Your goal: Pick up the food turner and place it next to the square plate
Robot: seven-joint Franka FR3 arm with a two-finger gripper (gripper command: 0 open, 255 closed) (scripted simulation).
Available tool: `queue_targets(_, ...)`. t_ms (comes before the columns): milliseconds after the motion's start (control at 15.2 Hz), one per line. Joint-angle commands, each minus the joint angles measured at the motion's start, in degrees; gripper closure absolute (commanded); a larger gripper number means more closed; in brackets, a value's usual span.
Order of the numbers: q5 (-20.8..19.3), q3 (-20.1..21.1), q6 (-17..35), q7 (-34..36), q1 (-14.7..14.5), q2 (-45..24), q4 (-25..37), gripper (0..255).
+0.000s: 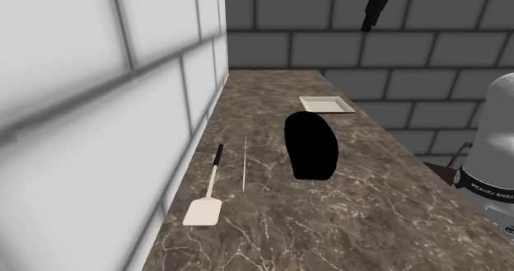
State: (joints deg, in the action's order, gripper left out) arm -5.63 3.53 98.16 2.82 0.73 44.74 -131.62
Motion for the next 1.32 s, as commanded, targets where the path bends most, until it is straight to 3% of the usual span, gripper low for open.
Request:
queue_targets(0, 0.0, 0.0, 0.0, 0.0, 0.0, 0.0, 0.0, 0)
queue_targets(594, 6.7, 12.8, 5.8, 22.4, 0.9, -4.9, -3.7, 0)
queue_targets(1254, 9.3, 27.7, 13.6, 48.1, 4.5, -20.3, 1.8, 0)
